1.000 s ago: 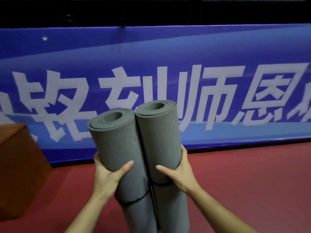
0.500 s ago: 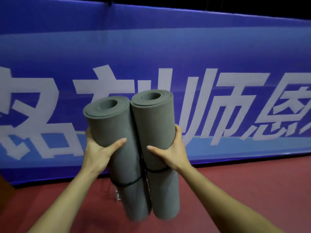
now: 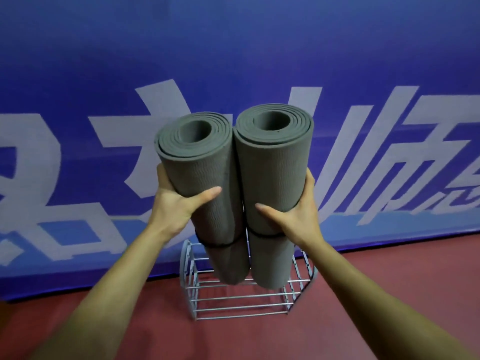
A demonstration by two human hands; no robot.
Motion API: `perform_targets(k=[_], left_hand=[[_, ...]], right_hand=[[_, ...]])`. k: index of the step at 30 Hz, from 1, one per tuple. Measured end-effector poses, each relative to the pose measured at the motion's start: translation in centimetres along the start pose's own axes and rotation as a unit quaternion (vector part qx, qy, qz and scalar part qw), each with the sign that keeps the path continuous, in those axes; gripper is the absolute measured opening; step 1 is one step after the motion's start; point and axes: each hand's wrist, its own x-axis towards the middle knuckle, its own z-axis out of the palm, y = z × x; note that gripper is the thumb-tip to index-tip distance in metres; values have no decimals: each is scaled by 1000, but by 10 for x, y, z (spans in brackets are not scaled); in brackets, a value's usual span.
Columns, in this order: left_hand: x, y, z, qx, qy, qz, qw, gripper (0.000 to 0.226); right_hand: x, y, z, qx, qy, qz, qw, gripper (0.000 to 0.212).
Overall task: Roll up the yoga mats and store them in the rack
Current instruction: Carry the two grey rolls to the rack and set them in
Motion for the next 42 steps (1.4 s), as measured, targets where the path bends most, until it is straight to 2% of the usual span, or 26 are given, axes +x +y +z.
perform_targets(k=[3, 9, 13, 17, 22, 29, 34, 37, 39, 42], left_hand=[[34, -32, -7, 29, -21, -24, 999, 108], [64, -127, 5, 37, 28, -51, 998, 109], [73, -195, 6, 39, 22, -85, 995, 109], [67, -259, 19, 48, 28, -97, 994, 94], [47, -355, 34, 92, 59, -147, 983, 117], [-3, -458, 67, 196, 108, -197, 954, 121], [-27, -490, 85, 357, 59, -194, 912, 140], [-25, -496, 95, 368, 37, -201, 907, 145], [-26, -497, 99, 376, 4, -211, 902, 148], [-32, -500, 102, 381, 3, -196, 904, 140]], right_hand=[[27, 22, 29, -6, -25, 14, 1000, 122], [59, 110, 89, 9, -76, 37, 996, 121], [72, 171, 123, 14, -116, 57, 992, 121], [71, 234, 160, 23, -141, 79, 987, 122], [52, 324, 199, 24, -154, 122, 980, 122], [4, 419, 242, 15, -160, 185, 969, 122], [-12, 451, 249, -22, -154, 153, 976, 119], [-13, 458, 250, -61, -141, 143, 978, 130], [-14, 455, 252, -90, -166, 161, 969, 143], [-20, 449, 251, -136, -167, 191, 958, 143]])
